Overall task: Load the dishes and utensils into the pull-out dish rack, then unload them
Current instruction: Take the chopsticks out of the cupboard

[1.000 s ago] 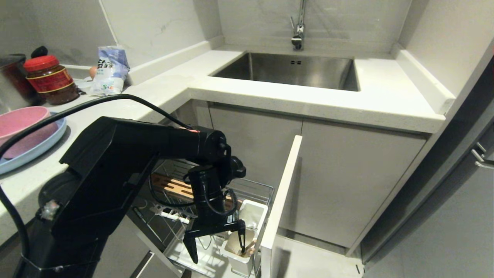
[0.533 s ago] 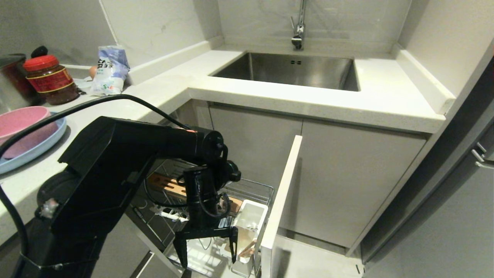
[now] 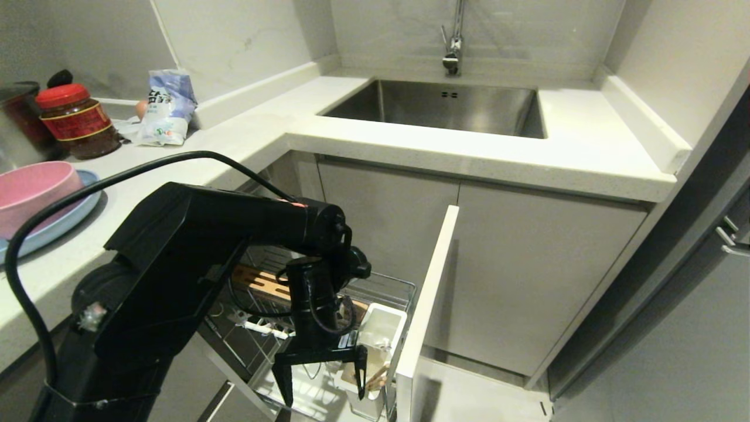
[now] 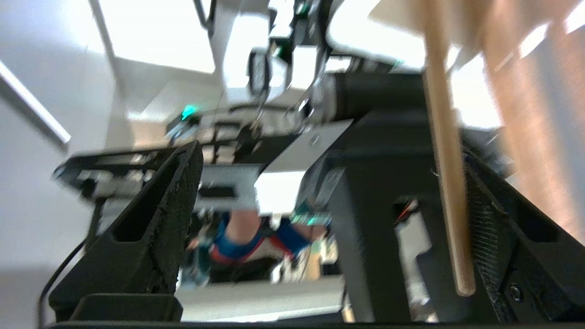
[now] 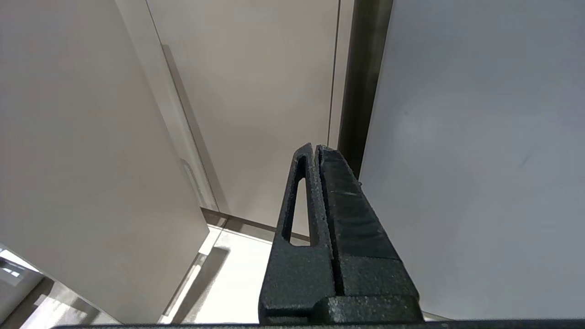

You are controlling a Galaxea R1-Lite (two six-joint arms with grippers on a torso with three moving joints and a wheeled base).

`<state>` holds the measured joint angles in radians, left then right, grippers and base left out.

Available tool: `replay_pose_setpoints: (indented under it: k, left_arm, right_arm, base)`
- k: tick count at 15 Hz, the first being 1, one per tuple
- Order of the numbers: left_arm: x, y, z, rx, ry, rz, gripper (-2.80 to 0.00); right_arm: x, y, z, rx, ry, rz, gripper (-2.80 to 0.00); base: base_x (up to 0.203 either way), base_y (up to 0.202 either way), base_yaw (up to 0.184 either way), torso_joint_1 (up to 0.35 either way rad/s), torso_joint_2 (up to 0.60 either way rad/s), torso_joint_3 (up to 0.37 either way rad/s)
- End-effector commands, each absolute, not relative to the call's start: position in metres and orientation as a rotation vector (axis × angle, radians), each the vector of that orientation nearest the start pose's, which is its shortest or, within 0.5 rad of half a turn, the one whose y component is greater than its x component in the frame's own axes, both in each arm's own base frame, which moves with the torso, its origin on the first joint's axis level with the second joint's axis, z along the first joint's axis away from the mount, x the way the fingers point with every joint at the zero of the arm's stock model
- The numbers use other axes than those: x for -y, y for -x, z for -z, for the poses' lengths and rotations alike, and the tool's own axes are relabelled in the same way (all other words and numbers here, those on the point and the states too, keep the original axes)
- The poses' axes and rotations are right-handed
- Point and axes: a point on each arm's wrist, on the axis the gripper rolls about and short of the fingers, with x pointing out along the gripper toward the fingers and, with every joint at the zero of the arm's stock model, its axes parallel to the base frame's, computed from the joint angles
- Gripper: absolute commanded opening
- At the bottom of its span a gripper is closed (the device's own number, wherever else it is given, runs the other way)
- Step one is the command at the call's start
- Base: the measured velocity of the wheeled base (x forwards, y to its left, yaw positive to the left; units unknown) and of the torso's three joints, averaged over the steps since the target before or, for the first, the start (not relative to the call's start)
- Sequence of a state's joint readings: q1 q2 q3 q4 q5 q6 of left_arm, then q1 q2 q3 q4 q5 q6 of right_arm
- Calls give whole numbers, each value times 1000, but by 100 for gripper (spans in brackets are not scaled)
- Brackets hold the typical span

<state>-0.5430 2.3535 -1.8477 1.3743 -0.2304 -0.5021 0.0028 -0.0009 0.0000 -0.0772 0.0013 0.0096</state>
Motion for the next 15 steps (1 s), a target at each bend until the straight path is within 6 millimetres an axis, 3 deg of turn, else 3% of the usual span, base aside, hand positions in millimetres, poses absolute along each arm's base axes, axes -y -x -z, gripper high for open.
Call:
replay_pose_setpoints:
  k: [1,2,3,12,15]
  left_arm:
    - [198,-318,-93,-1926,75,12,0]
    - [198,-318,-93,-1927,74,13,-8]
    - [199,-317,-93,-1926,74,13,-280]
    - [205,-314,-96,-1923,77,38,-280]
    - [204,-311,-106,-1912,93,58,-280]
  right_arm:
    - [0,21,-76,54,-9,-5,-280]
    - [0,21,-76,54,-9,-5,-280]
    - [0,21,-76,54,-9,-5,-280]
    - [0,21,-76,54,-9,-5,-280]
    - [0,21,-76,54,-9,-5,-280]
  base:
    - [0,0,0,0,0,0]
    - [0,0,0,0,0,0]
    - [0,0,0,0,0,0]
    - [0,0,0,0,0,0]
    - [0,0,0,0,0,0]
